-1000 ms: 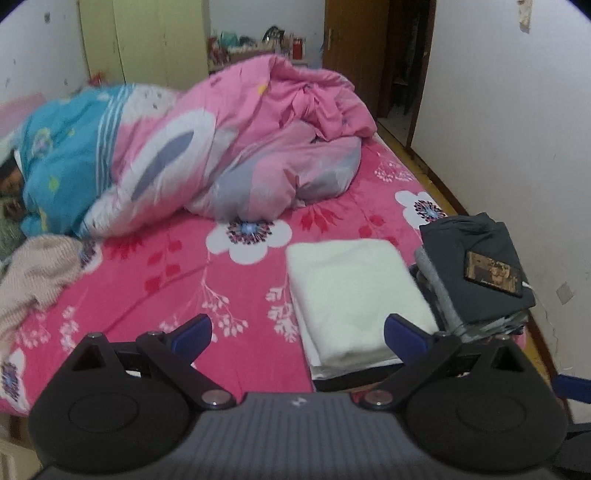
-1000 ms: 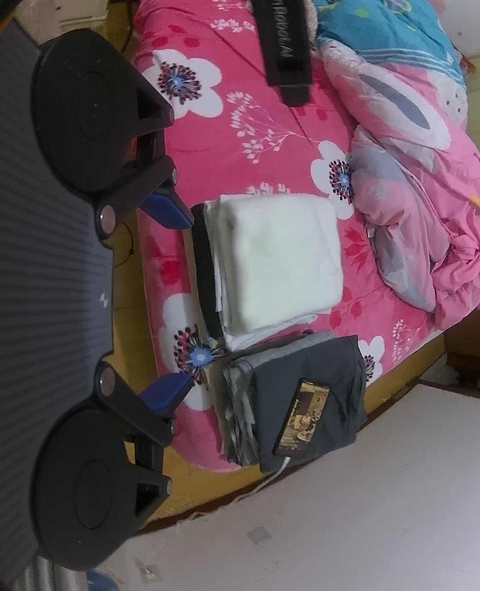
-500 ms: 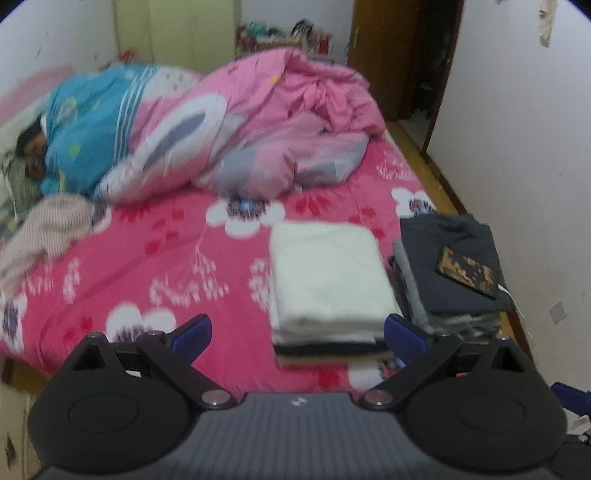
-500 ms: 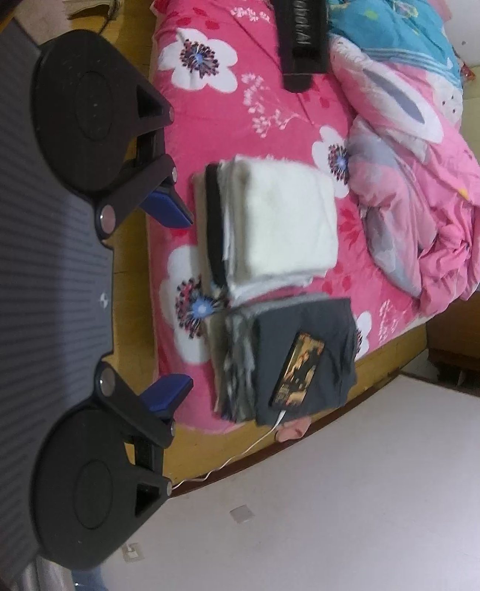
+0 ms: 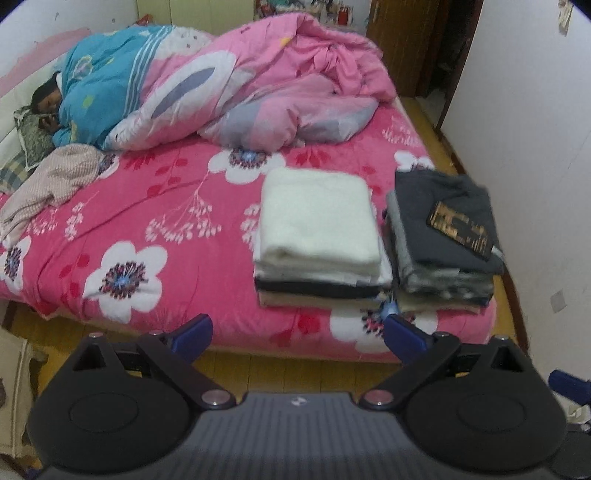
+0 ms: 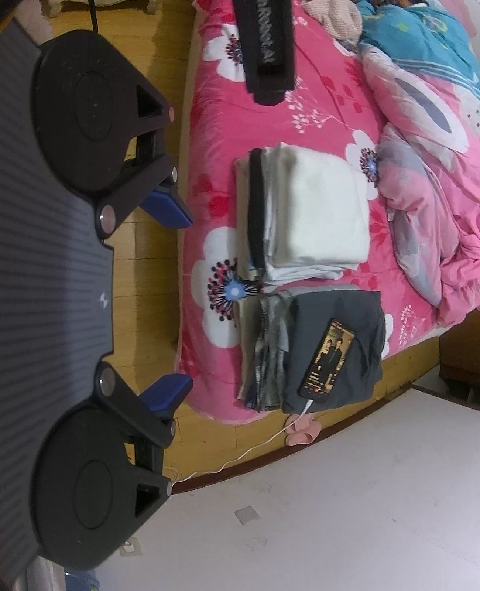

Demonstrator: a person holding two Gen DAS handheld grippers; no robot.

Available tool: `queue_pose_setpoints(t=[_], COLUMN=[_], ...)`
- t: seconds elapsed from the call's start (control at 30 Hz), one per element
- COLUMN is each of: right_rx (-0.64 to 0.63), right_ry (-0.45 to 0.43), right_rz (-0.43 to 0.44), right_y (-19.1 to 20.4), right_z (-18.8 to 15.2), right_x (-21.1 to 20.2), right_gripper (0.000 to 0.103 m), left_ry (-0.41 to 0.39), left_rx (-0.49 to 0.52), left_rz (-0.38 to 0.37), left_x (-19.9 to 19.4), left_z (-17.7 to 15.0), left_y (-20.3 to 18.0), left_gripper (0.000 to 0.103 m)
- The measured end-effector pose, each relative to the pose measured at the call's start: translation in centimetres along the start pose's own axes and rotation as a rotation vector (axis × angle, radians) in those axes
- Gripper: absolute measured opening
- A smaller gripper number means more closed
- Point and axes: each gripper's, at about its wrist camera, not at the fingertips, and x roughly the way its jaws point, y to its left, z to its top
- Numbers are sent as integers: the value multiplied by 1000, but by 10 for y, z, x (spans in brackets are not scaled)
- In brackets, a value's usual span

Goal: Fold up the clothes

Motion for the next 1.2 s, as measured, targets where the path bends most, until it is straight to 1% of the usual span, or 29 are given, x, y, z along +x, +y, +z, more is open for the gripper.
queue_pose_setpoints(t=[0.1,0.3,0.53,0.7,0.97,1.2], right_rx=[-1,-8,-3,-28,-50,-41], right_ry=[8,11,-12,-29,-38,-34], right_rz=[2,4,27,44,61,74], right_y=[-4,-6,-4,2,8,6], right_z=[-9,-21,-19,-15,-12,-12], right_x=[2,5,5,5,6,10], right_gripper=[86,86,86,86,86,86], left_ry=[14,30,29,22,19,19], left_rx=[-18,-38,-21,-16,-15,-8], left_rz=[-6,13,26,39,53,79], left_x=[3,7,6,4,5,6], left_z=[-11,-22,-28,-28,-27,-27], left_y=[-1,1,4,5,6,3], left_gripper=[96,96,96,96,96,97])
